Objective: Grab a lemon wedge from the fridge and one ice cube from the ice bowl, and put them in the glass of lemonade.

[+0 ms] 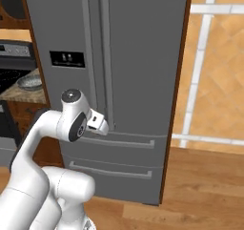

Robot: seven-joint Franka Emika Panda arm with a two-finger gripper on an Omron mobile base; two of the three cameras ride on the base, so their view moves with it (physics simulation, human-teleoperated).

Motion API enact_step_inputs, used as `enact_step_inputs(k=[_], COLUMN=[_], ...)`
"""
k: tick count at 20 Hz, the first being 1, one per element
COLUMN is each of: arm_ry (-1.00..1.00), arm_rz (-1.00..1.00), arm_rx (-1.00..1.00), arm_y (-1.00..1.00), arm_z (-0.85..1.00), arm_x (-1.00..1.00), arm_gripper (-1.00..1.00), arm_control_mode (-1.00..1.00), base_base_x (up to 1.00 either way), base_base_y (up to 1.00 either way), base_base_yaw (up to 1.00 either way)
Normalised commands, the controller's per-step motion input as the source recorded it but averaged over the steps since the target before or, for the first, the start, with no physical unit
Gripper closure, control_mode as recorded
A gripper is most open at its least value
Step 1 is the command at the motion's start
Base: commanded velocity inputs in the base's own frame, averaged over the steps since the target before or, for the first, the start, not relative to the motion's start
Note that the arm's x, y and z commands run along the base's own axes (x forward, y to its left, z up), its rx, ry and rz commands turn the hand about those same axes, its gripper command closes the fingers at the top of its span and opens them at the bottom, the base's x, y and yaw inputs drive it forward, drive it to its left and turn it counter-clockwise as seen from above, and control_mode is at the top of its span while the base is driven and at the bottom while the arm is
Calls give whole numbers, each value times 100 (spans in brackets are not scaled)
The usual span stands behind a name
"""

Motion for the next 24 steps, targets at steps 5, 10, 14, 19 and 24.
enact_step_inputs(k=[5, 10, 14, 19, 24], arm_ry=[0, 0, -4, -44, -53], arm_rz=[0, 0, 0, 6, 22], arm_rx=[0, 0, 0, 3, 2], arm_y=[0, 0, 0, -34, -7], arm_z=[0, 0, 2, 46, 93], arm_x=[0, 0, -5, 4, 43], arm_gripper=[-100, -100, -100, -100, -100], arm_control_mode=[100, 100, -100, -100, -100], base_base_x=[-18, 0, 0, 0, 0], base_base_y=[32, 6, 0, 0, 0], base_base_yaw=[7, 3, 0, 0, 0])
